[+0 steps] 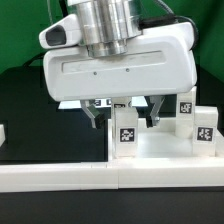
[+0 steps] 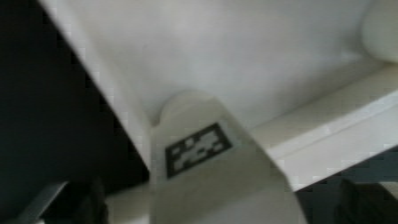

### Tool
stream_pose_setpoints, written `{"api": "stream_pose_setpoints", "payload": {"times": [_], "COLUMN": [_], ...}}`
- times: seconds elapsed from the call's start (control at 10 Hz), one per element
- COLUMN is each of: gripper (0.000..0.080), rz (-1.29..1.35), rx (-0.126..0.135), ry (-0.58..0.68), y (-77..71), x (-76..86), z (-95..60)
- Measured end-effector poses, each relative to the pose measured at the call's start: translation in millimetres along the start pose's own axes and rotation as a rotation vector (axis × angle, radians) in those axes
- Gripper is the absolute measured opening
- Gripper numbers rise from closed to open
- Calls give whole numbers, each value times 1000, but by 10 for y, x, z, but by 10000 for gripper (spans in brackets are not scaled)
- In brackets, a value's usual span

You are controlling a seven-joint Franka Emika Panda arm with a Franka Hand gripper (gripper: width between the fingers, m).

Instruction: Assemble square table

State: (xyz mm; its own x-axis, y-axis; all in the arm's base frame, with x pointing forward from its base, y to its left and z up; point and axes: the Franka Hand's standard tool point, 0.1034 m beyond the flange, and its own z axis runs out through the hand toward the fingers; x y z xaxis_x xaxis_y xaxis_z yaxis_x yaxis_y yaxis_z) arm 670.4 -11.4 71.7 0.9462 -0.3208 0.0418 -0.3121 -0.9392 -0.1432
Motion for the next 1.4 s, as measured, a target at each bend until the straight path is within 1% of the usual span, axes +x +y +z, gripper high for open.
{"api": "stream_pose_setpoints", "payload": {"times": [0.1,0.2,0.3,0.4,0.5,0.6,0.7,0.9,1.0,1.1,1.2,1.4], "gripper": [649,649,649,548,414,414,290,290,290,290,290,290], "rz": [-185,-281,-258,-242,-209,-154,-114,73,268,483,618,888], "rx": [-13,-21,-19,-19,-17,-17,-17,-16,-18,-7,4,38], "ry": [16,21,21,21,22,22,23,27,41,56,55,33], "y": [10,-1,-4,-3,-5,-6,3,13,29,55,74,115], "x": [32,41,40,40,40,39,42,49,44,39,42,33], "z": [0,-2,-1,-1,-1,-1,-2,-6,-2,6,2,-9]}}
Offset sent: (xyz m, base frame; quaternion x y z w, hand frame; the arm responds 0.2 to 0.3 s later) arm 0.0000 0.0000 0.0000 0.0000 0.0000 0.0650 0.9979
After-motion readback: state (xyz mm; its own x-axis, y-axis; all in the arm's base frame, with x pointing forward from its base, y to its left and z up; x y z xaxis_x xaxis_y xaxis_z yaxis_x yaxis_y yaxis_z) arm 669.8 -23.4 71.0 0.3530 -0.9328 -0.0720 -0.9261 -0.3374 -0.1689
